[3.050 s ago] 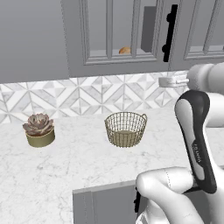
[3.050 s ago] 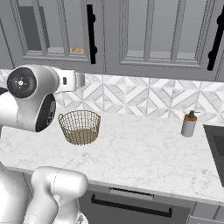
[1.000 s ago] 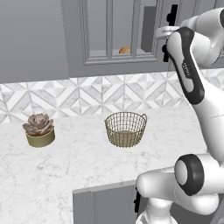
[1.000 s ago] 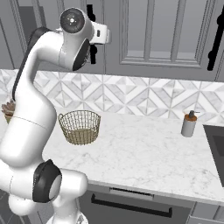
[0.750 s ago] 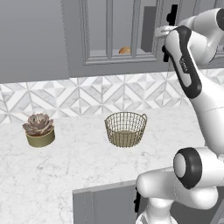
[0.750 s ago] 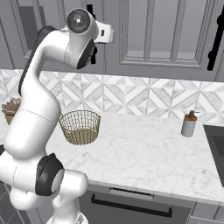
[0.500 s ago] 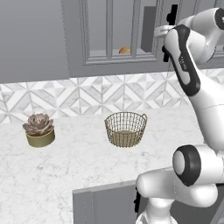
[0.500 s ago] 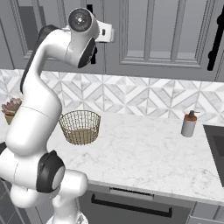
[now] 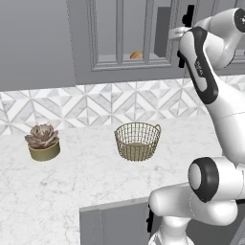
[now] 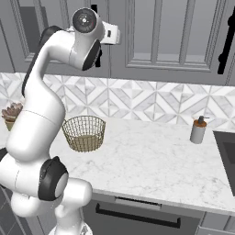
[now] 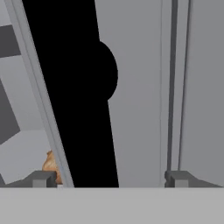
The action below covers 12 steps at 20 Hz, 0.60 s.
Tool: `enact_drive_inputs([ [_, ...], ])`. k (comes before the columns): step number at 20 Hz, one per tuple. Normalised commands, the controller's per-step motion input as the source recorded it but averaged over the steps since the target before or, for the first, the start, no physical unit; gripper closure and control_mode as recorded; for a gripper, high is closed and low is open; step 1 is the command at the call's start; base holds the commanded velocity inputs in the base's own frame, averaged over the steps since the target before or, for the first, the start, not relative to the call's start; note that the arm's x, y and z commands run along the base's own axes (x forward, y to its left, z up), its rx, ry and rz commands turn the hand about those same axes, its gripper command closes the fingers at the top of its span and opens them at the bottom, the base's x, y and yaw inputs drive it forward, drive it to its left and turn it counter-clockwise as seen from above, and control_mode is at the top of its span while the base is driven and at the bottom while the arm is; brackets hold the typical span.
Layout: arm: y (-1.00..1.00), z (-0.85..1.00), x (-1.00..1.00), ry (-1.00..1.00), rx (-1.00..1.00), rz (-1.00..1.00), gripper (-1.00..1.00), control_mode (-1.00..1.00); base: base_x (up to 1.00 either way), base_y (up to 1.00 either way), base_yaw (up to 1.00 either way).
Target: Open the cabinet, pick up the bread from the cabinet and place it in the basket. Then move the basket to the dining counter.
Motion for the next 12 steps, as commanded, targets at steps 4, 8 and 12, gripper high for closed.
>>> enact_drive_inputs([
  [4, 0.00, -0.03, 0.18, 0.00, 0.00, 0.00, 1.00, -1.00, 0.00, 0.00, 0.00],
  [8, 0.01, 0.00, 0.00, 0.00, 0.00, 0.00, 1.00, -1.00, 0.00, 0.00, 0.00],
  [12, 0.00, 0.00, 0.00, 0.00, 0.00, 0.00, 1.00, -1.00, 0.00, 0.00, 0.00],
])
